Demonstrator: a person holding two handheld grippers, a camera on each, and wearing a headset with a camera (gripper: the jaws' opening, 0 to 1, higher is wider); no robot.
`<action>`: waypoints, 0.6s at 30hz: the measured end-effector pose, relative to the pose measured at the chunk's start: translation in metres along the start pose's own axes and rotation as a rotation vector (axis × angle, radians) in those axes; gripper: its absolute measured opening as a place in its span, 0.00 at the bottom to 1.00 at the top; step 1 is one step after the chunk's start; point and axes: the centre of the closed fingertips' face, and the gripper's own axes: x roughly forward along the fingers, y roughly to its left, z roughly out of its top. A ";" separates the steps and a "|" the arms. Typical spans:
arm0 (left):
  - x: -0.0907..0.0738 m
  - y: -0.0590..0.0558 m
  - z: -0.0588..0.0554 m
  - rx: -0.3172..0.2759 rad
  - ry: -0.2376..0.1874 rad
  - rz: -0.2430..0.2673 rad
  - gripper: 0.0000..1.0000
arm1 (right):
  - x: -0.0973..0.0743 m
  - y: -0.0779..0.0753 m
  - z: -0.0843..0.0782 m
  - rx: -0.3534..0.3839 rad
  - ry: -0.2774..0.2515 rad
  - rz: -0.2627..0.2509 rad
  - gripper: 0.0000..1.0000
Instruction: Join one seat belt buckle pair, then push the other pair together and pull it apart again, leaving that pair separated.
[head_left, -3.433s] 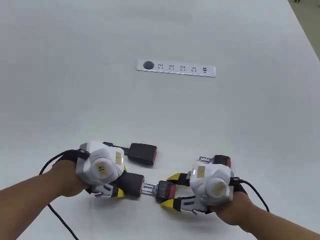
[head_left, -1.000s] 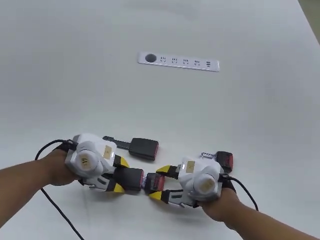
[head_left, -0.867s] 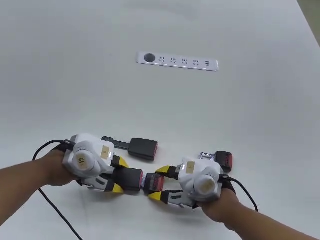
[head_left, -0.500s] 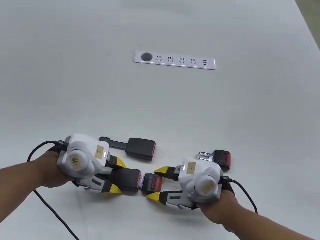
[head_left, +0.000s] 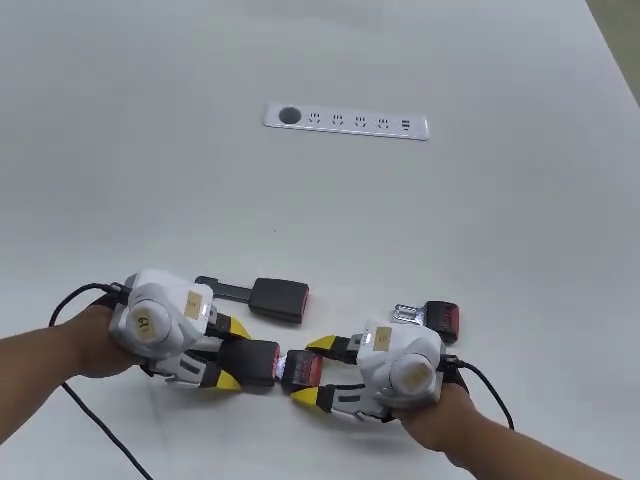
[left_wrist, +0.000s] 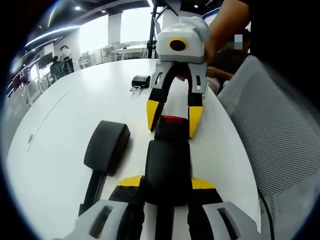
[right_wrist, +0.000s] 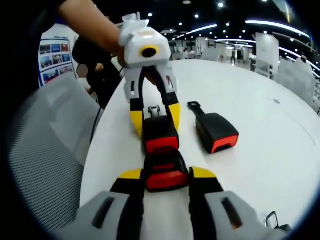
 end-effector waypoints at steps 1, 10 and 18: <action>0.000 0.000 0.000 -0.007 -0.003 0.000 0.33 | 0.000 0.000 0.000 0.000 -0.001 0.001 0.34; 0.000 -0.001 0.000 -0.006 -0.004 -0.003 0.33 | -0.001 0.001 0.000 0.005 -0.007 -0.001 0.34; 0.001 -0.002 0.001 0.004 0.012 0.001 0.34 | -0.001 0.002 0.000 -0.010 -0.005 -0.006 0.34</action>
